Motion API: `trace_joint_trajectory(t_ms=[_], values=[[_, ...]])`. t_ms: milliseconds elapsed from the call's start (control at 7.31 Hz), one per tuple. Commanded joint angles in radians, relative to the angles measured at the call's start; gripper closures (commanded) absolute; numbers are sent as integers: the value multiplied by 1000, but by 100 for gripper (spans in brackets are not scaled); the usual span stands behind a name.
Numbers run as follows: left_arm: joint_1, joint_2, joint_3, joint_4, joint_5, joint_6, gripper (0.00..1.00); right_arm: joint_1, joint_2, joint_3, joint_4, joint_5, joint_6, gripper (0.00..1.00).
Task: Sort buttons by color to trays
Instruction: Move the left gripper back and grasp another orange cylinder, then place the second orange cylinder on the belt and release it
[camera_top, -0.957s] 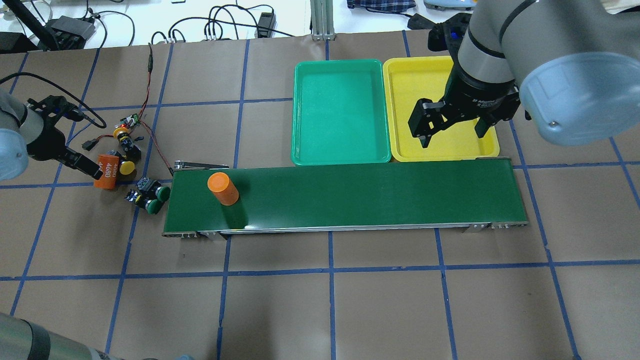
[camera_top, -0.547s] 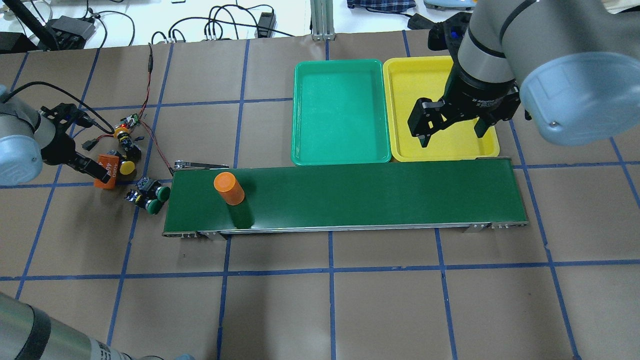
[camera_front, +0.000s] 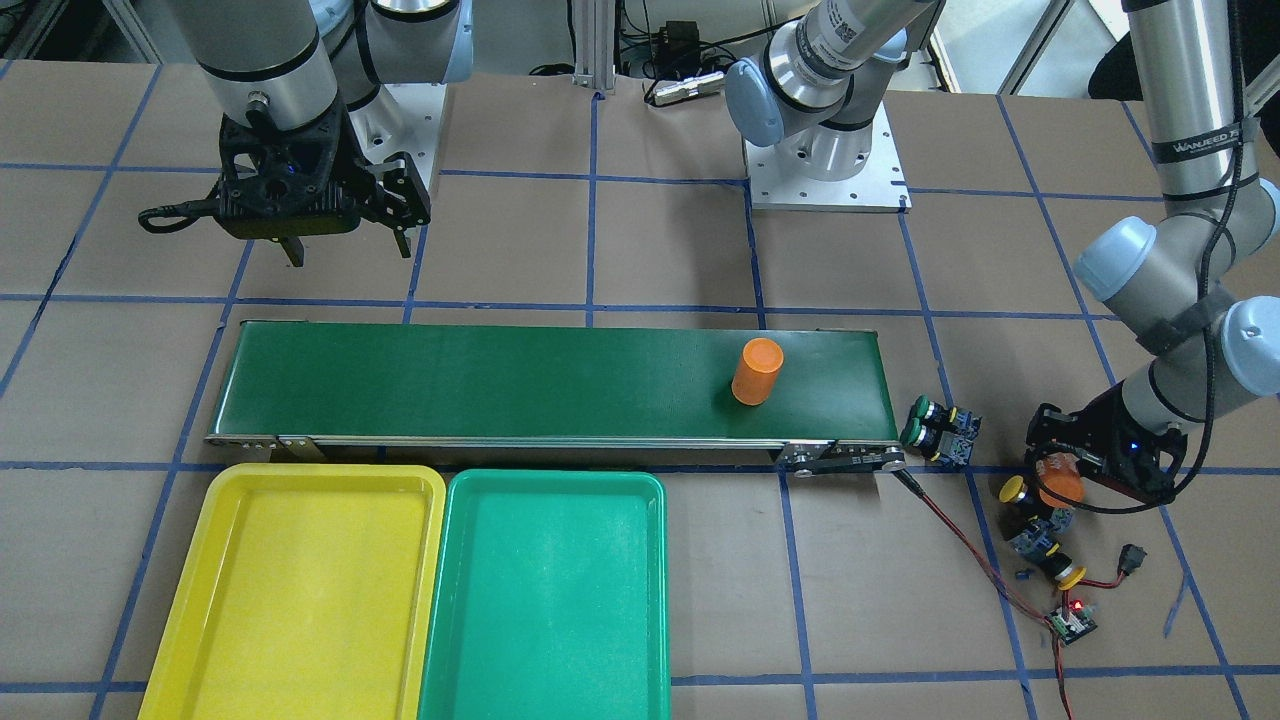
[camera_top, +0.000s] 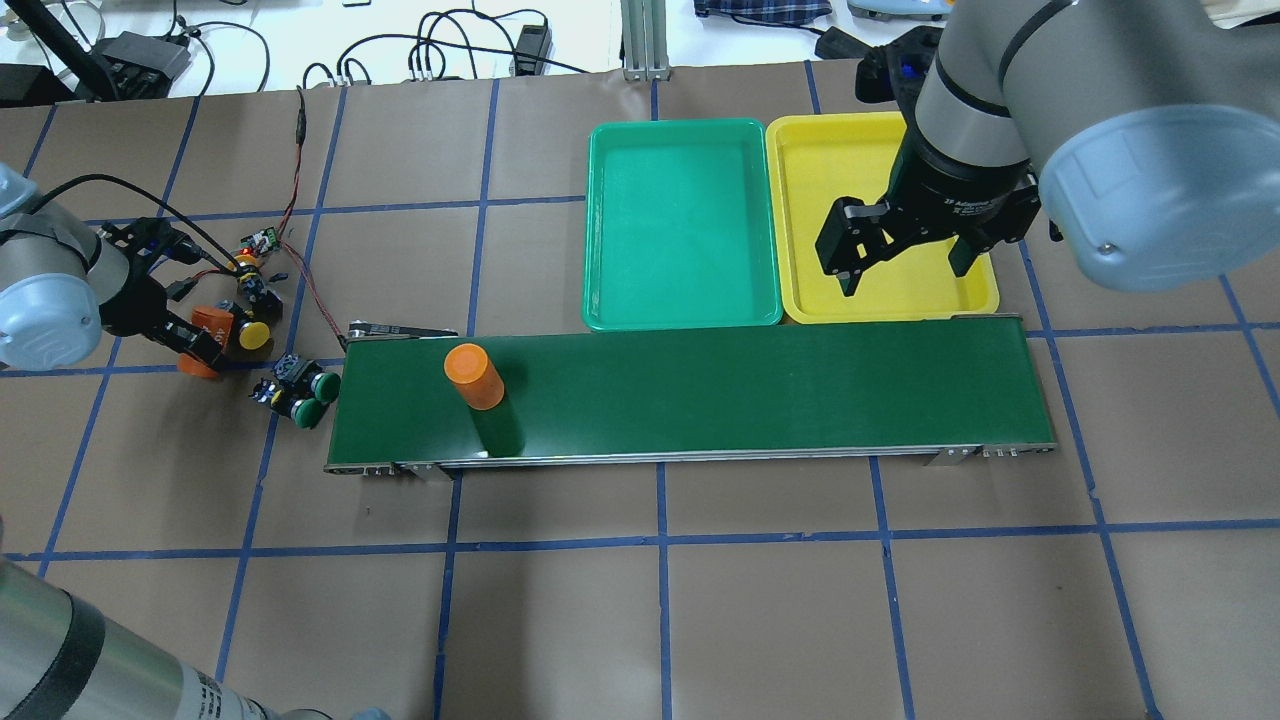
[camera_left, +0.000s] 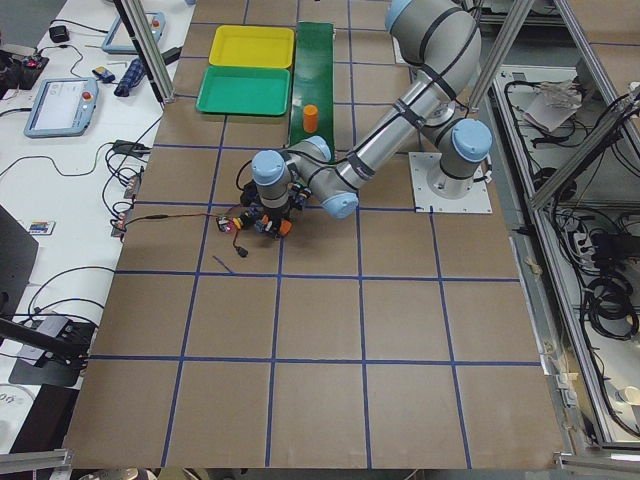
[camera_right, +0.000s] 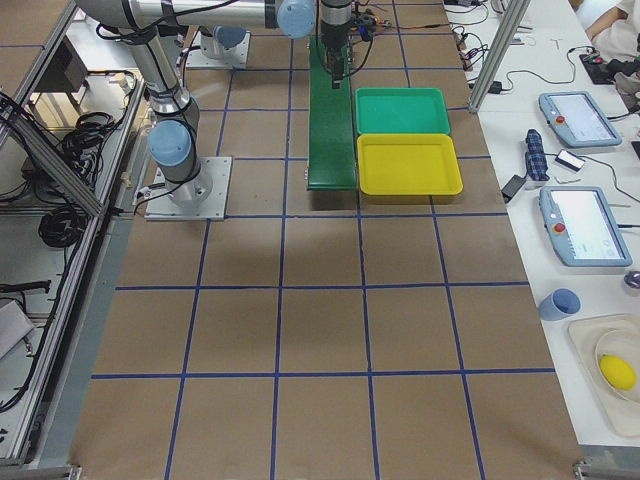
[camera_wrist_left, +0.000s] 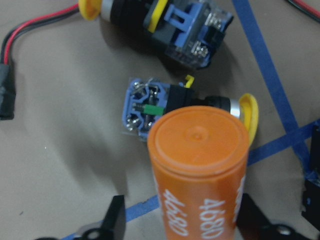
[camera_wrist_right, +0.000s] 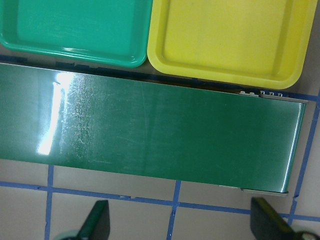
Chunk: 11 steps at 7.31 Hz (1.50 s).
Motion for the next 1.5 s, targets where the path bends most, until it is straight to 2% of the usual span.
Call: trace_joint_trajectory(t_ms=[0, 137, 273, 547, 820, 957, 1367], values=[[-12, 38, 4, -13, 6, -2, 100, 0, 0, 0, -1, 0, -1, 0], [-14, 81, 6, -60, 5, -47, 100, 0, 0, 0, -1, 0, -1, 0], [-29, 136, 6, -119, 2, -199, 100, 0, 0, 0, -1, 0, -1, 0], [-159, 224, 7, -222, 2, -460, 100, 0, 0, 0, -1, 0, -1, 0], [-306, 269, 4, -291, -4, -701, 100, 0, 0, 0, -1, 0, -1, 0], [-348, 267, -11, -317, -3, -772, 100, 0, 0, 0, -1, 0, -1, 0], [-376, 266, -23, -456, 8, -780, 100, 0, 0, 0, -1, 0, -4, 0]])
